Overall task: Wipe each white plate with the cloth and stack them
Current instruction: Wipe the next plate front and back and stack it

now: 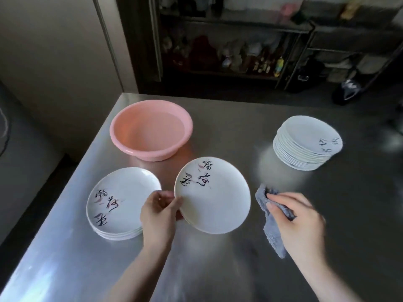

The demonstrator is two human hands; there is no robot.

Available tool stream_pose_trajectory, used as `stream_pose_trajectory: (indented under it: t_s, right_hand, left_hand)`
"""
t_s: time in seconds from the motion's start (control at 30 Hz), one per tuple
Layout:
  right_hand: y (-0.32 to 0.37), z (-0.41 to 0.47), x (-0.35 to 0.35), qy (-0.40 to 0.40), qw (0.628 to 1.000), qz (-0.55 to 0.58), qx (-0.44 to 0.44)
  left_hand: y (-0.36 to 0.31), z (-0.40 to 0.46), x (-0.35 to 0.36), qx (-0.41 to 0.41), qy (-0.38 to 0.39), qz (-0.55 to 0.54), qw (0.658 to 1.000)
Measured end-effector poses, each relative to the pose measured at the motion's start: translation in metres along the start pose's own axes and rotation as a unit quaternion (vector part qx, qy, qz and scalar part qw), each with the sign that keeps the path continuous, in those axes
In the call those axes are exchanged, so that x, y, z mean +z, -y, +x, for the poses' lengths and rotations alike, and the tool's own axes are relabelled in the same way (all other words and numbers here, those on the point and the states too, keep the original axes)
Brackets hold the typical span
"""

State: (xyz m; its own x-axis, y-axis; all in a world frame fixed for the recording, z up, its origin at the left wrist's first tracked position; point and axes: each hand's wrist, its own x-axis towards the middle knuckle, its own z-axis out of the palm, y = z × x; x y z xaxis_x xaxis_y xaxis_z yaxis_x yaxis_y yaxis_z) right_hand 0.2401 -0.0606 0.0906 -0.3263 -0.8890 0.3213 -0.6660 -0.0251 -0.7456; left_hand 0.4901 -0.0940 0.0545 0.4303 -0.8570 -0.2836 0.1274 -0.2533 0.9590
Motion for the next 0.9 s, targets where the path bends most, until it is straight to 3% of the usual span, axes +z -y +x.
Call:
stream_pose_trajectory:
  t_s: [0.2,0.4,0.53,0.63,0.73,0.8,0.9]
  right_hand:
    - [-0.075,0.001,-0.071,-0.028,0.999,0.001,0.035]
    - [-0.151,0.012,-0.129,0.051,0.998,-0.013,0.022]
    - [-0.186,0.019,-0.146,0.098,0.995,-0.010,0.022]
    - [-0.199,0.020,-0.149,0.123,0.992,-0.009,0.014]
    - [-0.206,0.021,-0.145,0.148,0.989,0.005,0.015]
    - [-0.208,0.022,-0.140,0.156,0.988,0.009,0.012]
    - [-0.208,0.023,-0.130,0.165,0.986,0.005,-0.001]
  left_hand:
    - [0.061,-0.073,0.106,-0.078,0.056,-0.002,0.995]
    - [0.115,-0.131,0.175,-0.120,0.016,0.048,0.992]
    - [0.135,-0.158,0.199,-0.138,-0.020,0.046,0.989]
    - [0.136,-0.171,0.205,-0.138,-0.021,0.104,0.985]
    - [0.128,-0.171,0.202,-0.087,0.024,0.234,0.968]
    - [0.119,-0.166,0.197,-0.026,0.057,0.357,0.932]
    - [0.106,-0.155,0.192,0.090,0.095,0.429,0.894]
